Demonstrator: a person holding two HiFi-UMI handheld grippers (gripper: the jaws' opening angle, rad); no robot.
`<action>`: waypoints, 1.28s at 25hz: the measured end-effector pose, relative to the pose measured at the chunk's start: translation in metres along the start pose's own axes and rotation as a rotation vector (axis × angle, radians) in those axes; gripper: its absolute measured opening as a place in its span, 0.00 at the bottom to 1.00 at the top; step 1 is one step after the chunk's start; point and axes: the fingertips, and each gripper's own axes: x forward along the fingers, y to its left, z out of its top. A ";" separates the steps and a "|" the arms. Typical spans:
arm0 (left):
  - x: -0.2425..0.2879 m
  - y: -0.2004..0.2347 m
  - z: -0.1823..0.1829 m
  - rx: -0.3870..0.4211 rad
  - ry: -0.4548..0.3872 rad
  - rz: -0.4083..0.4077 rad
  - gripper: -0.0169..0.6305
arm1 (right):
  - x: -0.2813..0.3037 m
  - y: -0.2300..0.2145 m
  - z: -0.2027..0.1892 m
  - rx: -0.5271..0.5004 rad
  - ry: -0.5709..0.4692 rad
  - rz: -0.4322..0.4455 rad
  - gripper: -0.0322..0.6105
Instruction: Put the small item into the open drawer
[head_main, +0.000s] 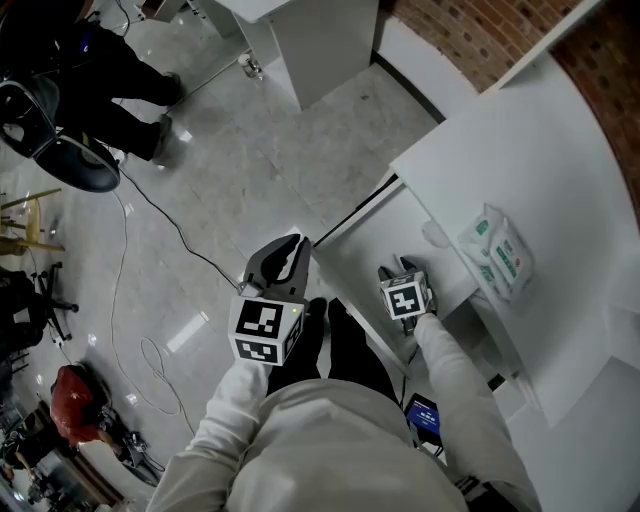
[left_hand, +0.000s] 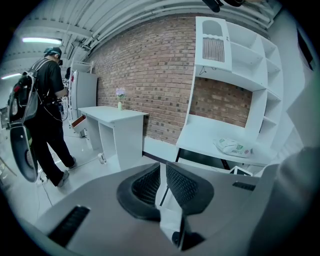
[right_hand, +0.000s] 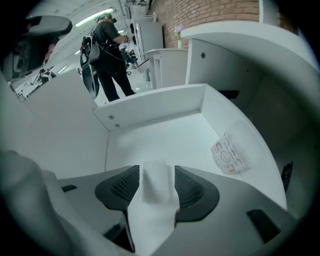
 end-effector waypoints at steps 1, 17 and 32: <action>0.000 -0.001 0.001 0.002 -0.005 -0.006 0.10 | -0.005 -0.001 0.004 0.010 -0.021 -0.004 0.43; -0.006 -0.023 0.023 0.096 -0.070 -0.113 0.10 | -0.126 -0.012 0.080 0.169 -0.456 -0.119 0.30; -0.015 -0.048 0.042 0.168 -0.132 -0.214 0.10 | -0.271 -0.025 0.100 0.331 -0.830 -0.276 0.18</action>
